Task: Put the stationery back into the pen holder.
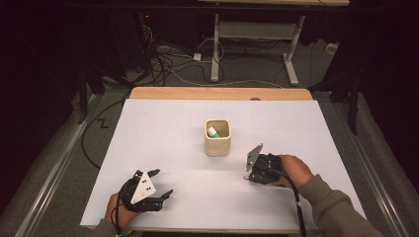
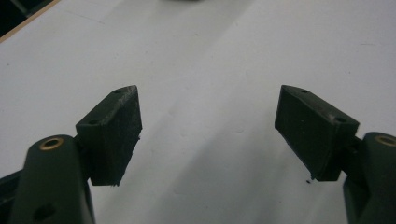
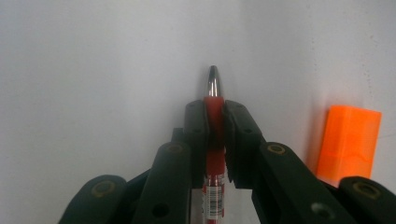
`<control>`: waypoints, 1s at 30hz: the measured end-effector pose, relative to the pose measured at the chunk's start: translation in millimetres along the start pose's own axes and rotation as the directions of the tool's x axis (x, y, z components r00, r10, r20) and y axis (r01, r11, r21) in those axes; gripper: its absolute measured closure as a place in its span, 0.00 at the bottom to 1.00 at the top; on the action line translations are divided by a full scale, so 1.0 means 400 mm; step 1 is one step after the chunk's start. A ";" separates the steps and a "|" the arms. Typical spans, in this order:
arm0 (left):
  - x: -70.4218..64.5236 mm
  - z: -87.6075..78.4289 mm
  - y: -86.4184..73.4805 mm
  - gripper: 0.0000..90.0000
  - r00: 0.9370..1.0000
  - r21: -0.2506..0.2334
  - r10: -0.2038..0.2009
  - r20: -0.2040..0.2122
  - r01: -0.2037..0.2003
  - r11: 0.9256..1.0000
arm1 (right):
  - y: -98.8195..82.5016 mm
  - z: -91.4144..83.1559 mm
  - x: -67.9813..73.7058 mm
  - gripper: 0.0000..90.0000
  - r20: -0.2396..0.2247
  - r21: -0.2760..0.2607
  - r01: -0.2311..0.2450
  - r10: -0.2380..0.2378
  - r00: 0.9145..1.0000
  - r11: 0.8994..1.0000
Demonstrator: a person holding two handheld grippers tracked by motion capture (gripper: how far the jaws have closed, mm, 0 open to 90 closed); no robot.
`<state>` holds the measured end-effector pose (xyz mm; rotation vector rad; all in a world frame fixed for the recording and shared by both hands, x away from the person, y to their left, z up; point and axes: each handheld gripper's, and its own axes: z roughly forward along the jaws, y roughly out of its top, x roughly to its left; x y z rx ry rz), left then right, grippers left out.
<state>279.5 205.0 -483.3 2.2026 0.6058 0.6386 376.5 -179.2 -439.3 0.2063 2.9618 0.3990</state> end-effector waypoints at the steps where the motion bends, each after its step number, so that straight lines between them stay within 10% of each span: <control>1: 0.000 0.000 0.000 0.25 1.000 0.000 0.000 0.000 0.000 1.000 | -0.002 -0.002 0.002 0.90 0.001 -0.016 0.005 -0.005 1.000 1.000; 6: 0.000 0.001 0.000 0.25 1.000 0.002 -0.001 0.001 0.001 1.000 | -0.015 -0.032 0.010 0.90 0.045 -0.118 -0.021 0.026 0.999 0.993; 11: 0.000 0.000 0.000 0.25 1.000 0.000 -0.002 0.000 0.002 1.000 | -0.044 -0.066 0.010 0.90 0.062 -0.265 -0.066 0.086 0.994 0.962; 30: 0.001 0.000 0.001 0.25 1.000 -0.006 -0.007 0.000 0.007 1.000 | -0.096 -0.141 0.018 0.90 0.147 -0.641 -0.128 0.284 0.947 0.757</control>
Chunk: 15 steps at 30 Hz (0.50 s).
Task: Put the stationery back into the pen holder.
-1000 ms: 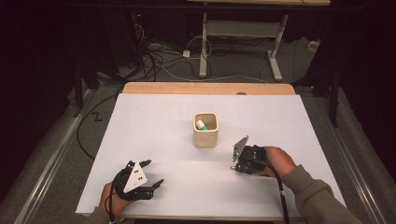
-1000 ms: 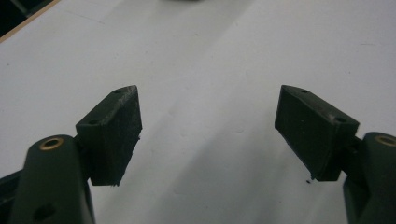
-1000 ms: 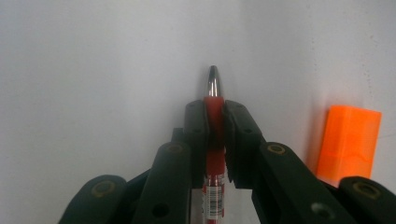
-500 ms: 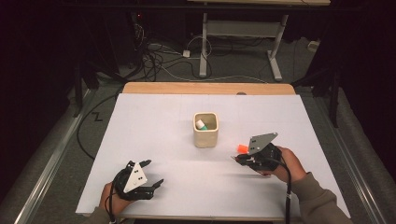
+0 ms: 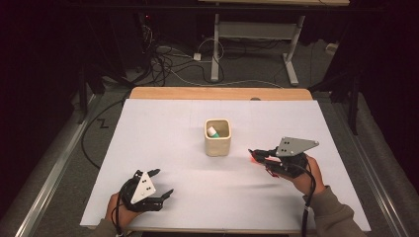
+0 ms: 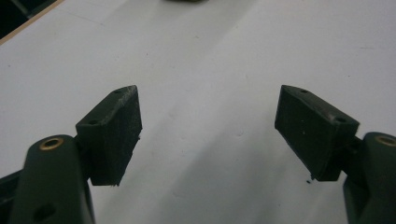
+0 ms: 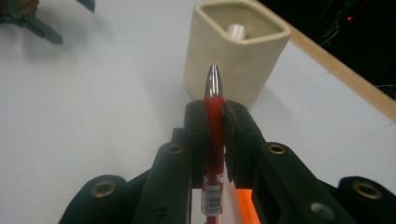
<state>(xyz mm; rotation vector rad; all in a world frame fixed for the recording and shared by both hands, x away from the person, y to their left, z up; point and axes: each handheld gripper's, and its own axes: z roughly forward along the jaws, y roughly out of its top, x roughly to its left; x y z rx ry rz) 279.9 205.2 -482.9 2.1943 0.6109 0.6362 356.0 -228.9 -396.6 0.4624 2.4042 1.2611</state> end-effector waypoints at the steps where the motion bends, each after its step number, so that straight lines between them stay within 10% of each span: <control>1: 0.000 0.000 0.000 0.25 1.000 0.000 -0.001 0.000 0.001 1.000 | 0.003 -0.001 0.000 0.90 -0.001 -0.011 -0.006 0.006 1.000 1.000; 15: 0.001 0.001 0.000 0.25 1.000 0.002 0.002 0.002 -0.002 1.000 | 0.057 0.007 -0.017 0.90 0.063 -0.162 -0.019 0.030 0.998 0.987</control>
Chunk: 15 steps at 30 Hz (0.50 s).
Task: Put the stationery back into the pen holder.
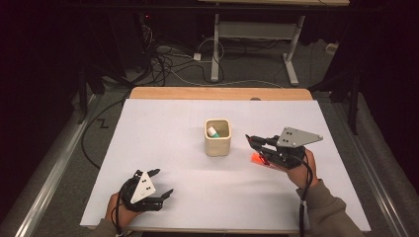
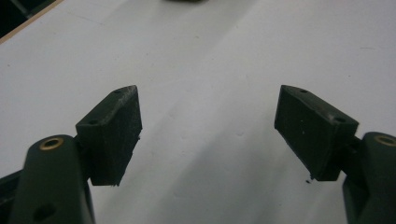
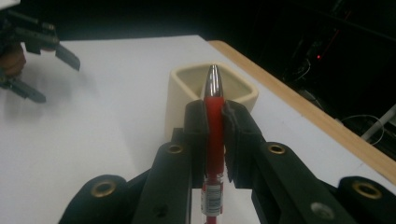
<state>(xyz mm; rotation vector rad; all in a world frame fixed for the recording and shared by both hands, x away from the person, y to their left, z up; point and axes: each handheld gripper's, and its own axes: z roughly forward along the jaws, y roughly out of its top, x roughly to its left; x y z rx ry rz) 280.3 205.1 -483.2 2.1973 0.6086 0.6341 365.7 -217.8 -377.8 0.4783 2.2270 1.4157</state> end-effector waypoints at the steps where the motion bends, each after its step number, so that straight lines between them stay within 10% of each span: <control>1: 0.000 0.000 0.000 0.25 1.000 0.001 0.001 0.000 -0.001 1.000 | 0.006 0.002 -0.001 0.90 0.012 -0.012 -0.005 0.005 1.000 1.000; 15: 0.001 -0.003 0.002 0.25 1.000 -0.010 -0.006 0.004 0.006 1.000 | 0.099 0.051 -0.028 0.90 0.086 -0.140 -0.024 0.036 0.996 0.990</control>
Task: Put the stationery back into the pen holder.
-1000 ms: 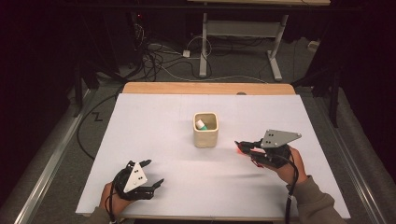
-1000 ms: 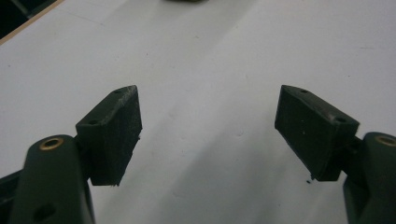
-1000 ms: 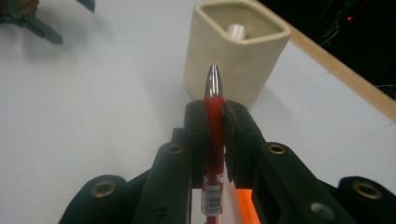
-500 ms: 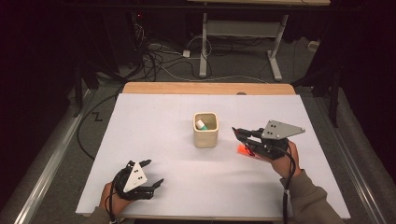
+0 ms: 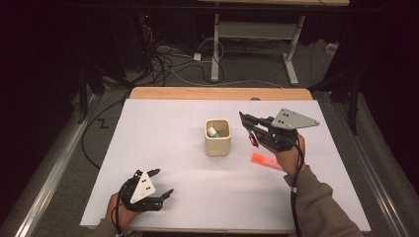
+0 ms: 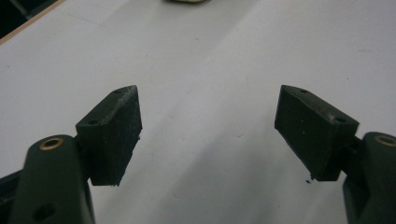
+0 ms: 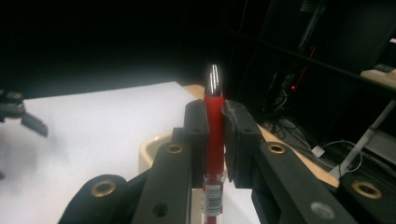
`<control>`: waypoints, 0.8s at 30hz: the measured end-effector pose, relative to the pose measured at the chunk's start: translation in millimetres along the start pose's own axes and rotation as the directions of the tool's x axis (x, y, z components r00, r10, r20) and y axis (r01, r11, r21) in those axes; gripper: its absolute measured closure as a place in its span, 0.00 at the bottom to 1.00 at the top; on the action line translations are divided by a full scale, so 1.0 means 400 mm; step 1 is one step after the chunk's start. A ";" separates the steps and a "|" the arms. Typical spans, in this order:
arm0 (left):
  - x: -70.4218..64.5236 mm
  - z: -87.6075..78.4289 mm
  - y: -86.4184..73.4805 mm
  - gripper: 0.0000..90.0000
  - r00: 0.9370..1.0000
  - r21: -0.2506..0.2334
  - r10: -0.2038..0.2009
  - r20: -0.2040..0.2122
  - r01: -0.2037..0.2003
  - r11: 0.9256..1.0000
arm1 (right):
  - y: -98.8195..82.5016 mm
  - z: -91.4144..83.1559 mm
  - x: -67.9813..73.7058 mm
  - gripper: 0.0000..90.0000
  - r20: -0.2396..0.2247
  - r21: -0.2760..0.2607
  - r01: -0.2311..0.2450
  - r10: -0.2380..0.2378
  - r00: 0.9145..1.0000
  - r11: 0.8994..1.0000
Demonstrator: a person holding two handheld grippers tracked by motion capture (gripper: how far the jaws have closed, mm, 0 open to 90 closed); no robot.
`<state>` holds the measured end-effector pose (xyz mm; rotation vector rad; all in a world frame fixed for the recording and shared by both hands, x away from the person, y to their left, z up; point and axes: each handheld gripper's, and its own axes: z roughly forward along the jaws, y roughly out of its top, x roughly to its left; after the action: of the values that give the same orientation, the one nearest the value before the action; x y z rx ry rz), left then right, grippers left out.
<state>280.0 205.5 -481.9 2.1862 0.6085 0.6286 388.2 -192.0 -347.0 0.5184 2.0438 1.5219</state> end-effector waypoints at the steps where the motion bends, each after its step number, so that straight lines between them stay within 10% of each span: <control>1: 0.000 0.000 -0.001 0.25 1.000 -0.003 -0.003 -0.001 0.003 1.000 | 0.007 0.006 0.000 0.90 0.001 -0.007 0.000 0.000 1.000 1.000; 24: 0.002 -0.011 -0.001 0.25 1.000 -0.021 -0.002 0.003 0.002 1.000 | 0.071 0.145 0.020 0.90 0.003 -0.069 -0.012 0.013 1.000 0.998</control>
<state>278.0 208.5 -479.4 2.1668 0.6000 0.6273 417.7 -135.5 -334.4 0.5075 1.9820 1.5916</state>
